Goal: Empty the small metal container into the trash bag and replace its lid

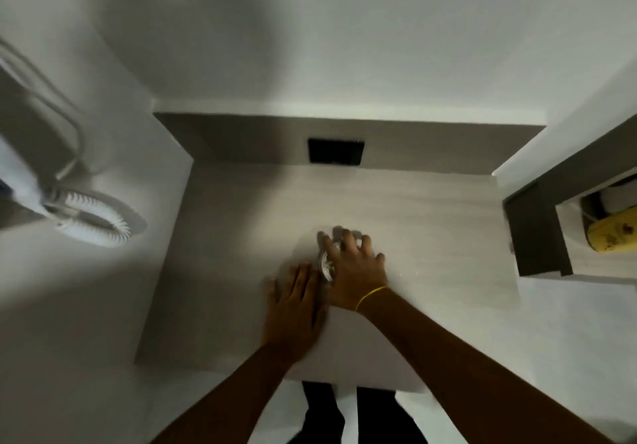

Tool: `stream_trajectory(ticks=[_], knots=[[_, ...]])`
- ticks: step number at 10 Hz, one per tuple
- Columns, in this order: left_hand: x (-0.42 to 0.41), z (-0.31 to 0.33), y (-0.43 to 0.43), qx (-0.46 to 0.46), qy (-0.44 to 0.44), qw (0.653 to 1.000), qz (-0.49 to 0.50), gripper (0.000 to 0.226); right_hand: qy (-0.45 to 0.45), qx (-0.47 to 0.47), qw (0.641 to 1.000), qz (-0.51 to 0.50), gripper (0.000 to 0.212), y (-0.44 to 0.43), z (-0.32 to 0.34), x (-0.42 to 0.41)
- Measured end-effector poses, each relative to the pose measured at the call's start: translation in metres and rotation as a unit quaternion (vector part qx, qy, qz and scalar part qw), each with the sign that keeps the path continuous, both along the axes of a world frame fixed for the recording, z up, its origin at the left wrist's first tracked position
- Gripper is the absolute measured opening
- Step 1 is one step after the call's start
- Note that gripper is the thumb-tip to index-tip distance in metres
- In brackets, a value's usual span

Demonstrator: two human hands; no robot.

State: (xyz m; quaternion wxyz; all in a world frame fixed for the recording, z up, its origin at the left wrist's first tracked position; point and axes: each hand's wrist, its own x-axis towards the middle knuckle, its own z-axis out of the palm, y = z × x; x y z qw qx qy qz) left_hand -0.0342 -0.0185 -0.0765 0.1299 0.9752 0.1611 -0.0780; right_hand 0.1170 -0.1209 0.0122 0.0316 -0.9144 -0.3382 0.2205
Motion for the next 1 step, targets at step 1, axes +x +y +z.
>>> stream_trajectory(ticks=[1], knots=[[-0.0003,0.0123,0.0023,0.021,-0.022,1.0,0.003,0.07,-0.028,0.026,0.999,-0.015,0.104,-0.0127,0.0088,0.001]])
